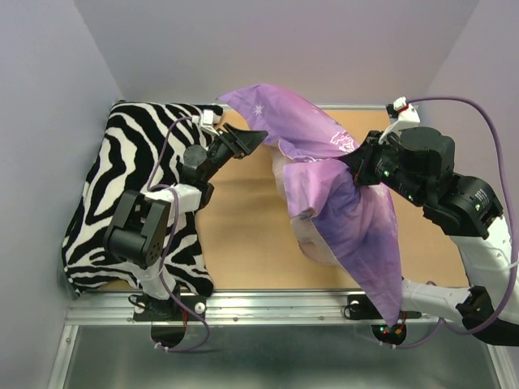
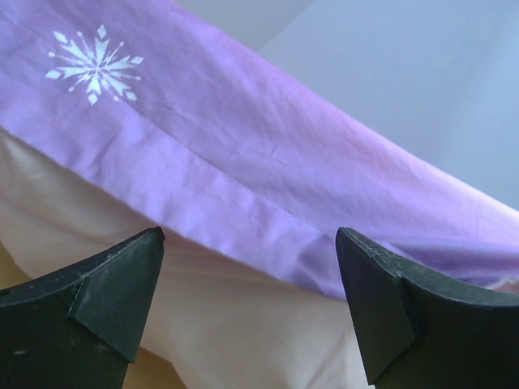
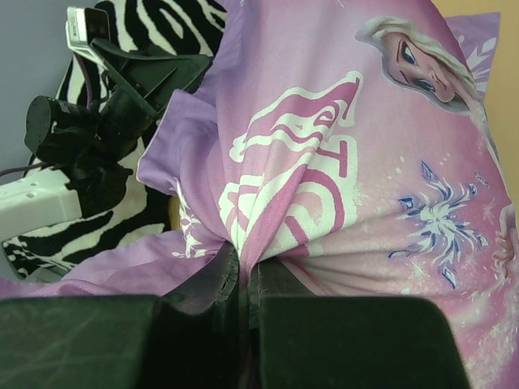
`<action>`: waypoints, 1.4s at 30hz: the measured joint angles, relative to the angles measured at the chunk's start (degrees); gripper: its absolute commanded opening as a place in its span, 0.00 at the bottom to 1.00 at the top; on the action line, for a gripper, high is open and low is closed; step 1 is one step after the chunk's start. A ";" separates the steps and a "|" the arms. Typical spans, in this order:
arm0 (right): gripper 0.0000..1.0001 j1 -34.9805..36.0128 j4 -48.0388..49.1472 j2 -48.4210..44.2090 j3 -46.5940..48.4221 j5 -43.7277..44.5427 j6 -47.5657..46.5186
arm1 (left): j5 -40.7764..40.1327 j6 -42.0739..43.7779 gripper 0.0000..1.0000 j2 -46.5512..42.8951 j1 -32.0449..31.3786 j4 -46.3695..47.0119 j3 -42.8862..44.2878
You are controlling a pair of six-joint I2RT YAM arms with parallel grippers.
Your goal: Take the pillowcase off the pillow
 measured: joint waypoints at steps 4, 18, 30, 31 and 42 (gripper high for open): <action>0.01 0.00 -0.13 0.00 0.00 0.02 0.02 | -1.05 -1.38 0.72 2.34 -0.96 0.00 3.43; 0.00 0.04 -0.13 -0.63 -0.72 9.03 0.92 | -13.05 14.80 0.00 -19.56 -4.52 -34.56 7.02; 0.01 0.11 2.58 -1.36 -5.01 18.82 1.73 | -30.49 31.04 0.00 -37.94 -14.38 -71.76 26.40; 0.01 0.13 3.06 -1.18 -5.01 18.60 1.73 | -31.04 31.74 0.00 -36.04 -14.43 -74.18 29.40; 0.01 -4.98 7.96 9.49 -8.79 18.53 3.72 | -31.23 37.29 0.00 9.86 -11.72 -93.70 83.97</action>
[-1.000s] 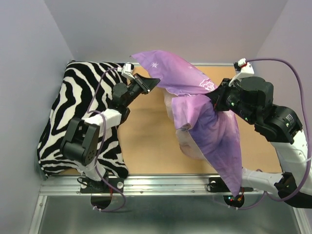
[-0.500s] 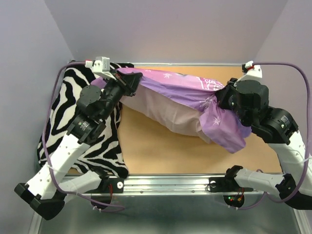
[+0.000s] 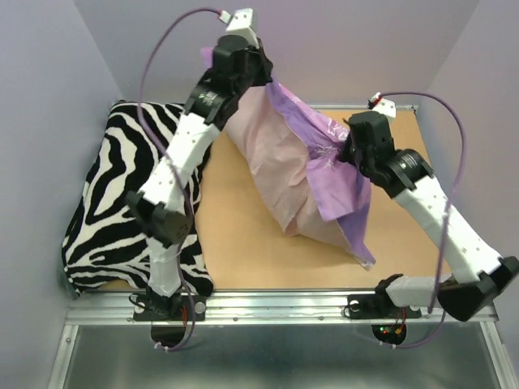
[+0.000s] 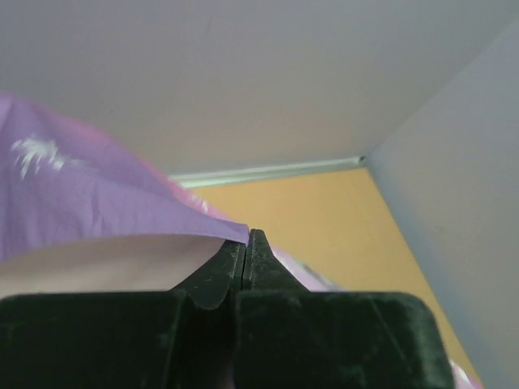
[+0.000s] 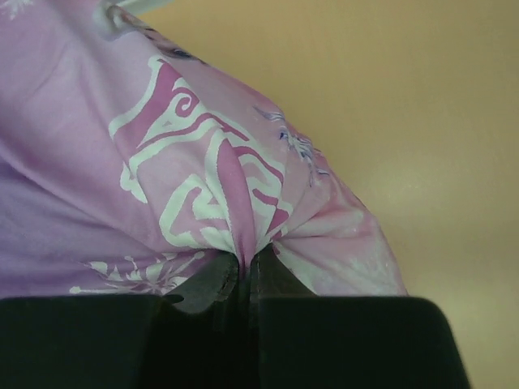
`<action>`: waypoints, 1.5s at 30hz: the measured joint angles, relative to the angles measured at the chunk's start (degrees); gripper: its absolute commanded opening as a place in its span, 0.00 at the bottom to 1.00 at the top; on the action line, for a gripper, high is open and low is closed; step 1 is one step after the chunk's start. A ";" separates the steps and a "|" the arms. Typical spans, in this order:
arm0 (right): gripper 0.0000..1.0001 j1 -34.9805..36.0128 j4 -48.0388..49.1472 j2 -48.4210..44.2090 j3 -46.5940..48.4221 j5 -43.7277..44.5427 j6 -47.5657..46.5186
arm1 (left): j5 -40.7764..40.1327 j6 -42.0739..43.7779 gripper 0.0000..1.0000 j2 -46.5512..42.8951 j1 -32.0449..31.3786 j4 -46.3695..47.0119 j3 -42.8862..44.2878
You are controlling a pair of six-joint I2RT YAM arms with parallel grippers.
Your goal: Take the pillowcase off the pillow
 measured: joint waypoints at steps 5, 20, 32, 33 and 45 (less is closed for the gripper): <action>0.01 -21.53 11.19 11.76 -11.41 -13.77 2.58 | 2.69 -0.66 0.00 18.10 0.72 -4.07 8.44; 0.49 -39.54 33.35 25.16 -20.41 -27.82 5.31 | 4.22 -0.98 0.99 3.10 -3.78 9.16 -25.22; 0.75 -38.38 28.52 19.02 -27.21 -34.71 2.40 | -5.46 7.34 0.99 -11.93 -19.89 21.38 -51.84; 0.76 -38.32 28.28 17.75 -27.15 -34.71 2.38 | -6.49 8.07 0.99 -11.34 -20.57 21.44 -52.94; 0.81 -38.23 19.23 5.03 -16.68 -35.12 1.64 | -13.84 11.54 0.65 -14.80 -22.14 23.43 -60.57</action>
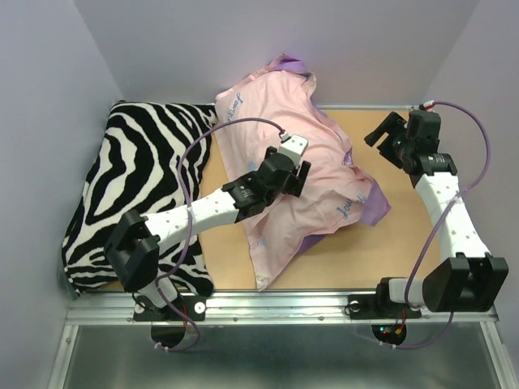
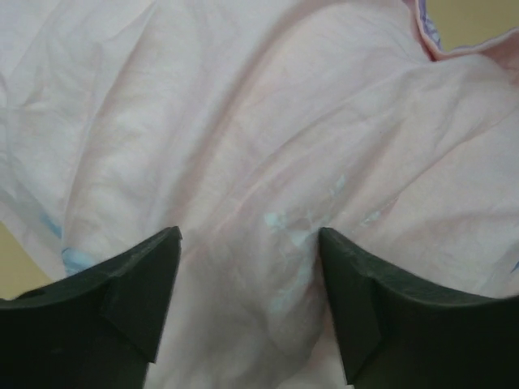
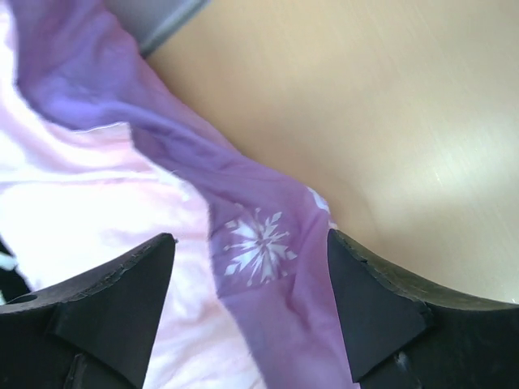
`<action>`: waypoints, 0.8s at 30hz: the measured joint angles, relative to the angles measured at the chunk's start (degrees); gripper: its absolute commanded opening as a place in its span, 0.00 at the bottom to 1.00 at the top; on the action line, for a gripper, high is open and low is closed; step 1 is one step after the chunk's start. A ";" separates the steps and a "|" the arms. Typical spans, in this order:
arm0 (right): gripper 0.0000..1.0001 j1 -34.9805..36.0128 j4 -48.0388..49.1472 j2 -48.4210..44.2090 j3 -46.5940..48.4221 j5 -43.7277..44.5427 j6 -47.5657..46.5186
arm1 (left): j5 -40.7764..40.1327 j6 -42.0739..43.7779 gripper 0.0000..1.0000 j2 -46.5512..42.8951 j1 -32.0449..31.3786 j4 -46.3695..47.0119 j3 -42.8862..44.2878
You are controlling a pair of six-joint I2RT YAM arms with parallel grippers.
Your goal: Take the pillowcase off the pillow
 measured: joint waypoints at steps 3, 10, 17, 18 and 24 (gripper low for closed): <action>0.81 0.35 -1.29 -3.58 0.15 -2.58 -0.24 | -2.03 0.35 0.28 -1.05 0.00 0.39 -0.20; 0.80 14.95 -3.19 -12.52 -4.00 -2.23 -0.42 | -7.48 -0.52 0.00 0.20 0.00 -0.87 3.21; 0.80 27.65 -3.56 -14.34 -11.72 2.95 0.28 | -9.70 -2.19 0.00 3.30 0.02 -1.51 9.09; 0.80 28.44 -3.58 -14.27 -12.37 3.72 0.42 | -9.66 -2.60 0.00 3.30 0.02 -1.70 9.09; 0.56 34.29 -2.60 -11.04 -13.81 10.58 0.55 | -9.46 -3.02 0.00 5.73 0.55 -2.45 11.82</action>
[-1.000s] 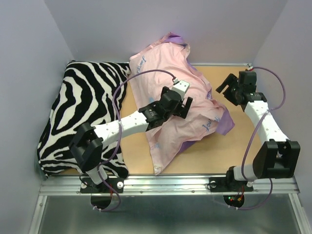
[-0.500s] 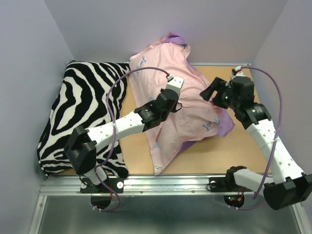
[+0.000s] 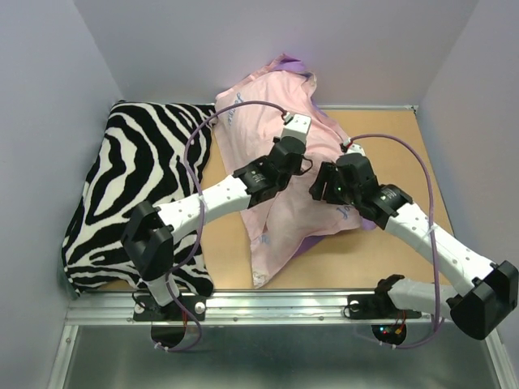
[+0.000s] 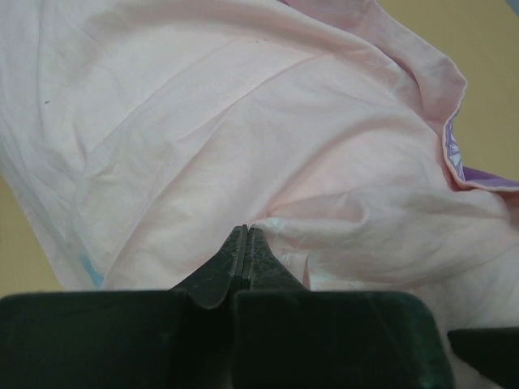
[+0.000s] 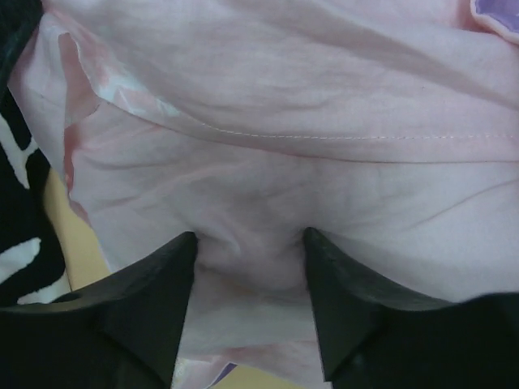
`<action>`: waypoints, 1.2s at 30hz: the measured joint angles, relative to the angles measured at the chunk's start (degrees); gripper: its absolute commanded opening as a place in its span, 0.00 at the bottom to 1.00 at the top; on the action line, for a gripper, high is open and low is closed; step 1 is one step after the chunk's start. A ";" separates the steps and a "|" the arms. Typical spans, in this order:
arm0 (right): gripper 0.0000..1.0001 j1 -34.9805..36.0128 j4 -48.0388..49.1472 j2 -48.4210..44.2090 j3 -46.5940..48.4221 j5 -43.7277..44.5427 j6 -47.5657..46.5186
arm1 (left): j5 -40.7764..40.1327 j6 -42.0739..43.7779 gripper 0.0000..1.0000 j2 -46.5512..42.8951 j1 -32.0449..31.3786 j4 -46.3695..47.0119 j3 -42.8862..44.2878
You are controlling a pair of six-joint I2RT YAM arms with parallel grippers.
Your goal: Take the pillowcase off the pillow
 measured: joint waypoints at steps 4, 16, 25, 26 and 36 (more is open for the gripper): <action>0.16 1.31 0.72 0.39 -1.90 3.98 0.90 | 0.13 -1.27 0.00 2.32 1.31 -0.72 2.27; 0.01 1.42 -9.60 -11.82 -3.15 14.08 6.43 | 2.45 -11.10 0.00 3.89 12.35 -1.64 4.59; 0.13 0.52 -5.77 -8.46 -13.11 14.43 13.42 | 9.03 -16.13 0.00 3.98 17.73 -1.46 2.82; 0.29 0.37 -4.94 -8.24 -13.84 13.79 13.90 | 9.62 -16.33 0.00 3.98 17.70 -1.05 2.29; 0.68 0.07 -10.69 -13.40 -8.66 6.80 10.88 | 9.55 -16.46 0.00 4.02 15.43 1.29 -0.74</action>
